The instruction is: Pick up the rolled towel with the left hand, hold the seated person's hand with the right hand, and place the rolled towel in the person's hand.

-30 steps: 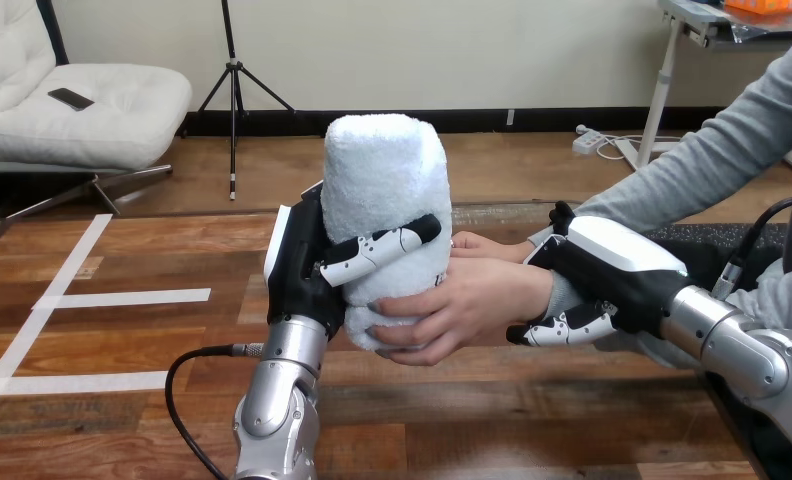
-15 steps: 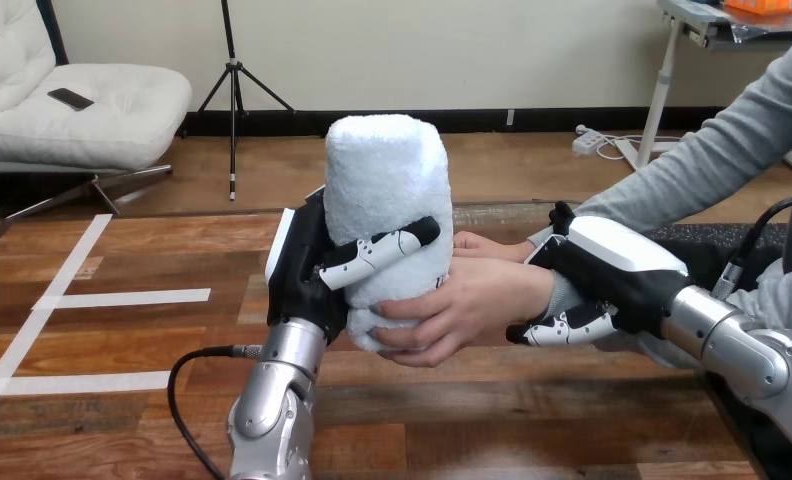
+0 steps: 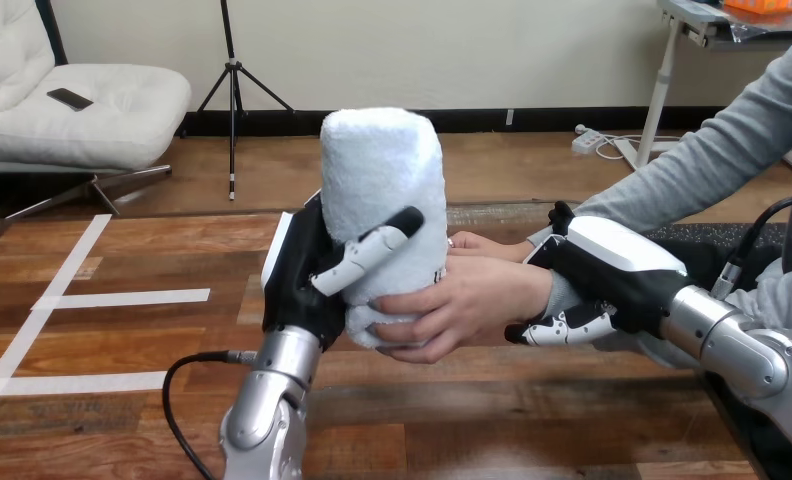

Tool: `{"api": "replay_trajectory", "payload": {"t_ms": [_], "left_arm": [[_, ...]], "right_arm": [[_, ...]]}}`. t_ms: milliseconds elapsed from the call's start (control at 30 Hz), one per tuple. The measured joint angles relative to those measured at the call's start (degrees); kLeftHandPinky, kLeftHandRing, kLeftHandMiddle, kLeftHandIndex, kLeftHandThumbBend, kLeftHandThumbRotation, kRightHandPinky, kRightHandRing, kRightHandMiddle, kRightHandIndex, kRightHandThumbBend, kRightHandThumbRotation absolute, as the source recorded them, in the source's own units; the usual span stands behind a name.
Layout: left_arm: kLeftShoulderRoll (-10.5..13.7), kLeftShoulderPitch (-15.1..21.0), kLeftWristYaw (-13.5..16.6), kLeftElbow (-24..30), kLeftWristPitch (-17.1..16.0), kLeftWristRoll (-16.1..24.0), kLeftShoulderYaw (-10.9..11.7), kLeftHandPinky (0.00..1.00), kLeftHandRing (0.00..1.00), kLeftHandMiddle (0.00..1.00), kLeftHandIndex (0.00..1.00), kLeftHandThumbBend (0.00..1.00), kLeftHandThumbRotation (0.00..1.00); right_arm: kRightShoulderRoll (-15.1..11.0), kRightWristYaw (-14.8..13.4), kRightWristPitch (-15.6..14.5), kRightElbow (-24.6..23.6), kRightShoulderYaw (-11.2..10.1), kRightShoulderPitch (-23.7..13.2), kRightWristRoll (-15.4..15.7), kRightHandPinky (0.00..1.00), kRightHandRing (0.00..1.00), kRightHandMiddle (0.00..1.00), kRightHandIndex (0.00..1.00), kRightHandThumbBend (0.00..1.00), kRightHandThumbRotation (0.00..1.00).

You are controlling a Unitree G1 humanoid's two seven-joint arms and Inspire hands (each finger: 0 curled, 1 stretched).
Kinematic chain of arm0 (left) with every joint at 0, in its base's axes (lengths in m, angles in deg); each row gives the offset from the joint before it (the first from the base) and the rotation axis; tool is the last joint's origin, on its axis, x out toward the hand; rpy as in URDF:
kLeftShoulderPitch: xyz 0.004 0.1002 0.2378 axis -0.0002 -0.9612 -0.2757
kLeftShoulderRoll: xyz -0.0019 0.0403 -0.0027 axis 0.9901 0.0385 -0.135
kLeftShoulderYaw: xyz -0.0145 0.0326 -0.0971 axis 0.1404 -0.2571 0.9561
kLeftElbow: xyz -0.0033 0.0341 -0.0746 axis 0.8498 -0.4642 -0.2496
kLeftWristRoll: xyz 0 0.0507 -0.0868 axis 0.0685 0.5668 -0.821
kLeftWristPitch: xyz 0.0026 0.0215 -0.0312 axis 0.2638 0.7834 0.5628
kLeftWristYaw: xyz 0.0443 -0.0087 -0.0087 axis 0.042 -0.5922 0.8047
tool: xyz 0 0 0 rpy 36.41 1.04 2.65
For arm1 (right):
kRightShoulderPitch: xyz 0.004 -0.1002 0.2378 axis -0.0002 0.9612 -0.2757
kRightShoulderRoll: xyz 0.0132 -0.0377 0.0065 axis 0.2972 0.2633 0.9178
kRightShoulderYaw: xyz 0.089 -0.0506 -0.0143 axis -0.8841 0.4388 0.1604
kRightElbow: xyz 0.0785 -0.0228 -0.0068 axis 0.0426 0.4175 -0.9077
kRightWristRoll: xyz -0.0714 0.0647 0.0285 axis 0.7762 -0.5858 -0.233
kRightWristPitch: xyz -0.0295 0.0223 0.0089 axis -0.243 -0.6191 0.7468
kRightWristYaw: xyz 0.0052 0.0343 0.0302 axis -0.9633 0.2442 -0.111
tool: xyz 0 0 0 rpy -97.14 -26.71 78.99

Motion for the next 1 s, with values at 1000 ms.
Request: {"api": "replay_trajectory", "payload": {"t_ms": [1000], "left_arm": [[1.4,-12.8,-3.3,24.2,11.0,-3.6,-2.1,1.0,1.0,1.0,1.0,1.0,1.0]], "right_arm": [[0.2,0.1,0.0,-0.2,0.0,0.0,-0.1,0.17,0.2,0.26,0.27,0.56,0.27]]}}
